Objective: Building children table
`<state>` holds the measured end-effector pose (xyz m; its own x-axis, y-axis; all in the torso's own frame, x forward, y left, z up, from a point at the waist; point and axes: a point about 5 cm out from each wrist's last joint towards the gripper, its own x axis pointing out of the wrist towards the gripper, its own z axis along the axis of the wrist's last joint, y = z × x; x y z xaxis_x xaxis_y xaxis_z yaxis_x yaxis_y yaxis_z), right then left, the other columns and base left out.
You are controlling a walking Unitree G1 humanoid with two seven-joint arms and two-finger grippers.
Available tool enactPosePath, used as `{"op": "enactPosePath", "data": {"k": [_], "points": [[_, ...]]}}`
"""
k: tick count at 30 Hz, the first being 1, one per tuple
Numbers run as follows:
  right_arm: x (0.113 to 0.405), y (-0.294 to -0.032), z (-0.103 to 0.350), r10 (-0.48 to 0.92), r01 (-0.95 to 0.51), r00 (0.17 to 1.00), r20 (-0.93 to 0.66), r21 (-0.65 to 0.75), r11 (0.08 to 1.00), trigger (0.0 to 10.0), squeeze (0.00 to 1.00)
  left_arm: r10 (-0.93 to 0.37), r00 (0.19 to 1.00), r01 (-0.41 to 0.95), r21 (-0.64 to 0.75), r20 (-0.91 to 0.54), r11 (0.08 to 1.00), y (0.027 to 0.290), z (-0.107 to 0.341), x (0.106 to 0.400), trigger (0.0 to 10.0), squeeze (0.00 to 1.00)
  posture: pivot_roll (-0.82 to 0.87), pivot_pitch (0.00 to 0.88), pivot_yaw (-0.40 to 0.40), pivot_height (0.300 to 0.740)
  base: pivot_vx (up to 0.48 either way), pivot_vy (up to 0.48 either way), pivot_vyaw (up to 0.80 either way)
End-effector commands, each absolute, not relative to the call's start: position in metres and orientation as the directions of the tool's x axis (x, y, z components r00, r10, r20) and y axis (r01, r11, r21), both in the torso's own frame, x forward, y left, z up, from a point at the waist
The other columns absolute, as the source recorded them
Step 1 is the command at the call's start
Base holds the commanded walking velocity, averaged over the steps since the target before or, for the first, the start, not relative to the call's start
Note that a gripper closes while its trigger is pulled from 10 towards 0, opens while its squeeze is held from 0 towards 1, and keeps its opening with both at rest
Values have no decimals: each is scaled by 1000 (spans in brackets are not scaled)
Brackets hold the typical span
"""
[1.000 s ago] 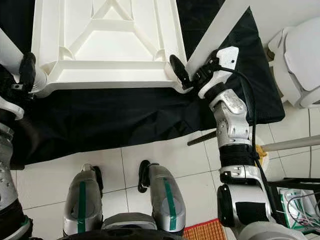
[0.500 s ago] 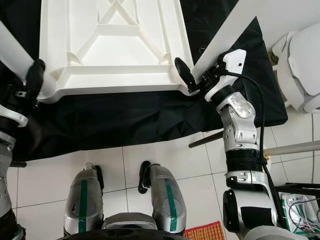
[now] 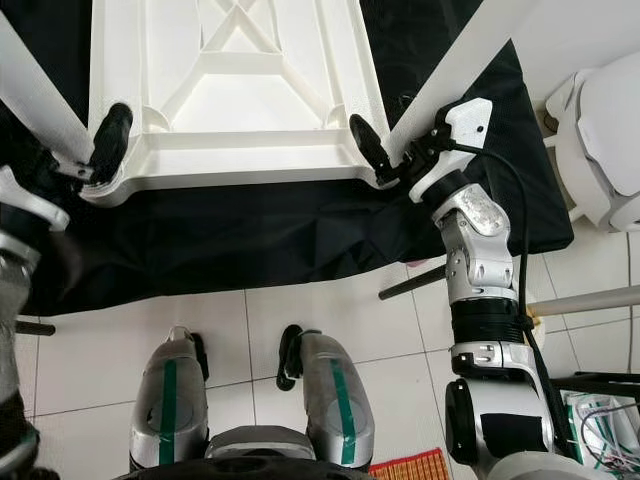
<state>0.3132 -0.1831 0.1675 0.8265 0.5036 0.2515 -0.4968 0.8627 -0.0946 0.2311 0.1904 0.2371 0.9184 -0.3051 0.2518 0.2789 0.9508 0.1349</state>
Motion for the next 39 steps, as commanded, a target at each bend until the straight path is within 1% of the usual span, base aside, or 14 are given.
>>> {"op": "enactPosePath", "data": {"k": [1, 4, 6, 8, 12, 17, 20, 21, 23, 25, 30, 33, 36, 39], "points": [[313, -190, 171, 472, -461, 839, 271, -110, 881, 10000, 0, -474, 852, 446, 168, 222, 879, 184, 238, 229, 10000, 0, 120, 103, -121, 740, 0, 0, 0], [314, -190, 174, 464, -452, 839, 283, -110, 885, 10000, 0, -484, 841, 456, 165, 241, 874, 185, 242, 231, 10000, 0, 111, 95, -123, 740, 0, 0, 0], [316, -191, 179, 442, -431, 843, 307, -108, 896, 10000, 0, -500, 819, 473, 159, 282, 866, 186, 251, 235, 10000, 0, 109, 94, -125, 740, 0, 0, 0], [316, -191, 179, 442, -431, 843, 307, -108, 896, 10000, 0, -500, 819, 473, 159, 282, 866, 186, 251, 235, 10000, 0, 109, 94, -125, 740, 0, 0, 0], [323, -192, 191, 414, -404, 842, 346, -106, 909, 10000, 0, -515, 780, 488, 169, 356, 856, 185, 270, 246, 10000, 0, 110, 90, -132, 740, 0, 0, 0], [323, -192, 192, 414, -403, 841, 349, -107, 909, 10000, 0, -523, 775, 497, 169, 355, 851, 184, 272, 246, 10000, 0, 108, 91, -131, 740, 0, 0, 0], [323, -189, 192, 420, -410, 837, 351, -107, 906, 10000, 0, -554, 793, 510, 221, 254, 831, 182, 258, 241, 10000, 0, 110, 96, -129, 740, 0, 0, 0], [323, -189, 192, 420, -410, 837, 351, -107, 906, 10000, 0, -554, 793, 510, 221, 254, 831, 182, 258, 241, 10000, 0, 110, 96, -129, 740, 0, 0, 0], [323, -188, 190, 422, -413, 838, 346, -105, 905, 10000, 0, -577, 797, 542, 209, 181, 814, 184, 248, 228, 10000, 0, 117, 102, -131, 740, 0, 0, 0], [323, -188, 188, 422, -413, 839, 343, -103, 905, 10000, 0, -587, 796, 558, 193, 150, 807, 185, 244, 221, 10000, 0, 117, 102, -131, 740, 0, 0, 0], [324, -185, 186, 430, -424, 838, 335, -95, 901, 10000, 0, -610, 790, 584, 233, 56, 778, 190, 237, 201, 10000, 0, 144, 109, -145, 740, 0, 0, 0], [325, -183, 186, 437, -432, 836, 333, -92, 897, 10000, 0, -609, 792, 584, 234, 45, 777, 192, 237, 197, 10000, 0, 162, 114, -154, 740, 0, 0, 0], [329, -176, 185, 460, -458, 825, 327, -87, 884, 10000, 0, -608, 793, 589, 233, 14, 774, 198, 239, 183, 10000, 0, 186, 122, -167, 740, 0, 0, 0], [330, -174, 185, 469, -468, 821, 325, -86, 879, 10000, 0, -615, 789, 597, 236, 3, 767, 199, 240, 176, 10000, 0, 190, 123, -169, 740, 0, 0, 0]]}}
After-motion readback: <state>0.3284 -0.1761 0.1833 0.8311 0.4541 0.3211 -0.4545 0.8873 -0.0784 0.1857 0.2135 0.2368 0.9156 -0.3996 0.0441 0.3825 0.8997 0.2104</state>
